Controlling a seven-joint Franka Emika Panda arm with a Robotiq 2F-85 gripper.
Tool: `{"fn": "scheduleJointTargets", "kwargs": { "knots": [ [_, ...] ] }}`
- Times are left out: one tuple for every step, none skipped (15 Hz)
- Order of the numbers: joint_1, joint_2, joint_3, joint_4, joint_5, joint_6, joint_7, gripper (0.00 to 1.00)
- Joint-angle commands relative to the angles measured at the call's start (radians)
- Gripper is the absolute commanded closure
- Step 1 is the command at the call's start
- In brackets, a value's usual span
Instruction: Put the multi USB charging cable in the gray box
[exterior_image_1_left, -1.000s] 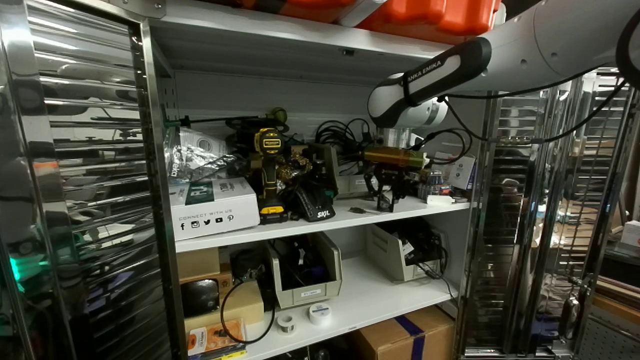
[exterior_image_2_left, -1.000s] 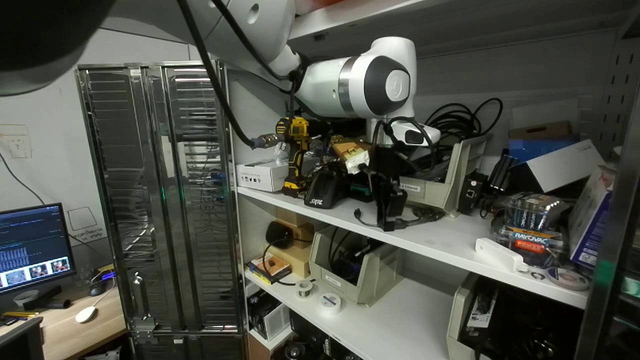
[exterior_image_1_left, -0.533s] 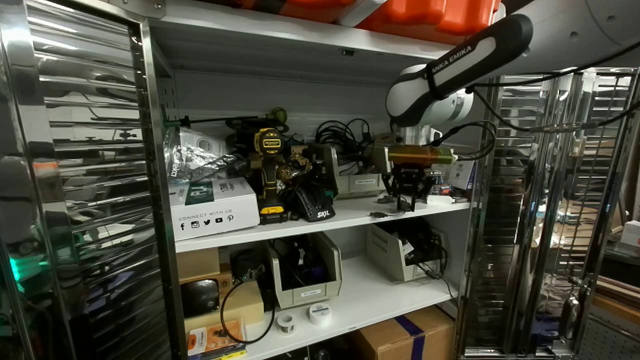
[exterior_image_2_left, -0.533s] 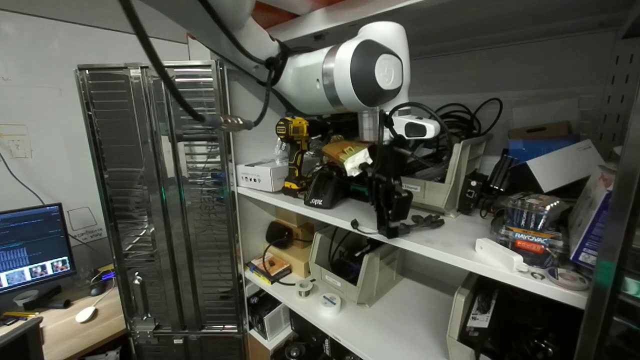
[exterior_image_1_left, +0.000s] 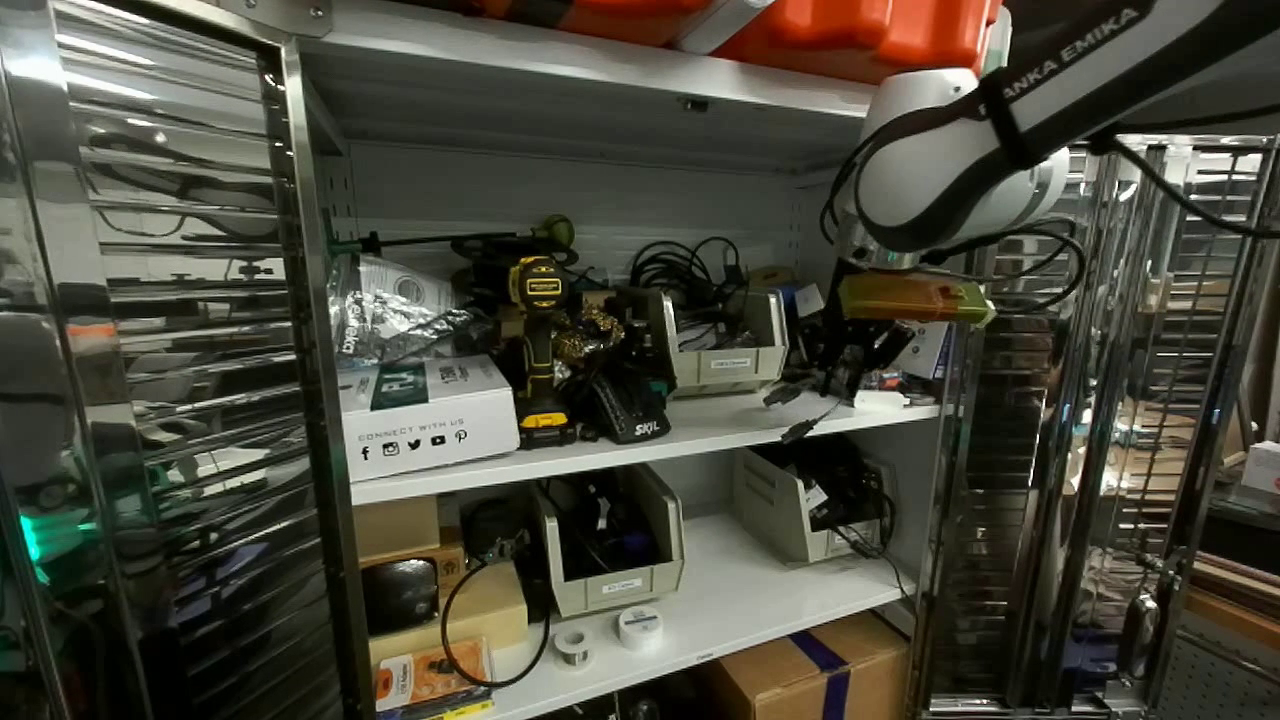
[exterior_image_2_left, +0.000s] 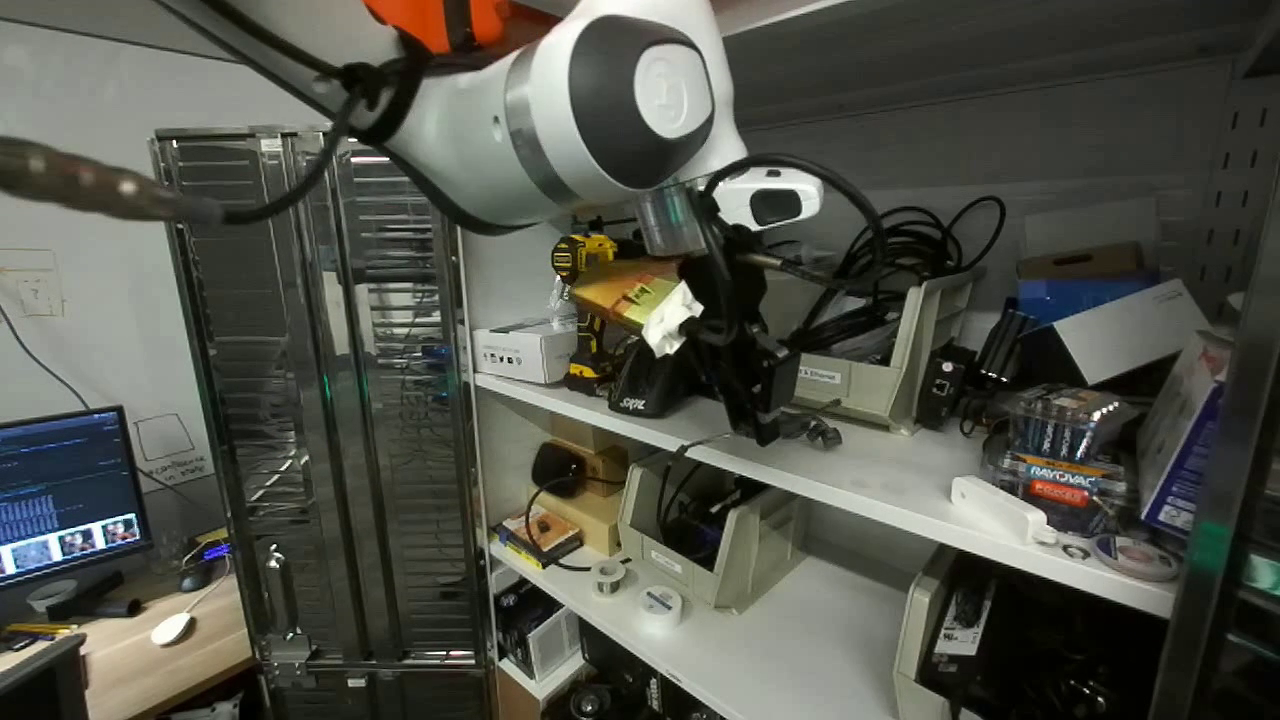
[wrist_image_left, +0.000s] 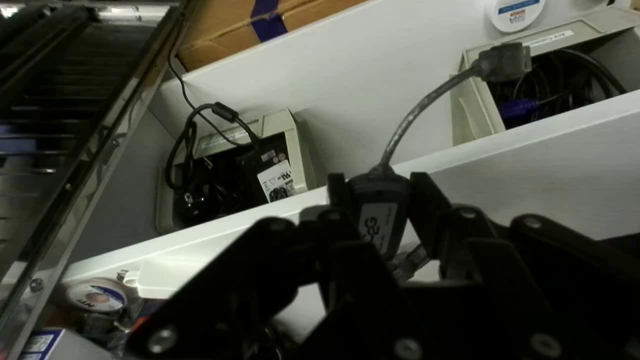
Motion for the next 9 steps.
{"fn": "scheduleJointTargets", "kwargs": {
  "knots": [
    [-0.025,-0.177,0.030,-0.209,-0.076,0.208,0.001,0.88],
    [-0.036,-0.200,0.040,-0.235,-0.096,0.260,0.008,0.88],
    [-0.049,-0.215,0.050,-0.252,-0.114,0.310,0.011,0.88],
    [-0.065,-0.232,0.064,-0.271,-0.133,0.364,0.023,0.88],
    [-0.083,-0.240,0.077,-0.274,-0.142,0.411,0.034,0.88],
    [-0.104,-0.243,0.092,-0.274,-0.150,0.459,0.050,0.88],
    [-0.129,-0.235,0.109,-0.261,-0.154,0.505,0.072,0.88],
    [-0.123,-0.224,0.095,-0.249,-0.187,0.550,0.118,0.88],
    [-0.153,-0.198,0.112,-0.218,-0.206,0.590,0.160,0.89]
  ]
}}
